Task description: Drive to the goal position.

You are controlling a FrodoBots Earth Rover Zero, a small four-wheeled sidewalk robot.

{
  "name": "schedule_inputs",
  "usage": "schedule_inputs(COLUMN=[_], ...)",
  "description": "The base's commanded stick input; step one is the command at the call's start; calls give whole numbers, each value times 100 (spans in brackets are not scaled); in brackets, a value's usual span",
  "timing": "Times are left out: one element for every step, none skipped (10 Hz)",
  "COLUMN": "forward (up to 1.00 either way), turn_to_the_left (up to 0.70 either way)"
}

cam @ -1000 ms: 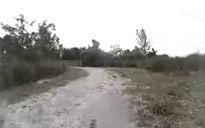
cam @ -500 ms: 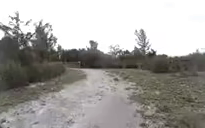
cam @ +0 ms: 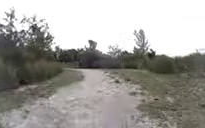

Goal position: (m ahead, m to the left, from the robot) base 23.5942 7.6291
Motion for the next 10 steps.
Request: schedule_inputs(forward=[70, 70, 70, 70, 70, 70, 70, 70, 70, 70], turn_to_the_left=[0, 0, 0, 0, 0, 0, 0, 0, 0, 0])
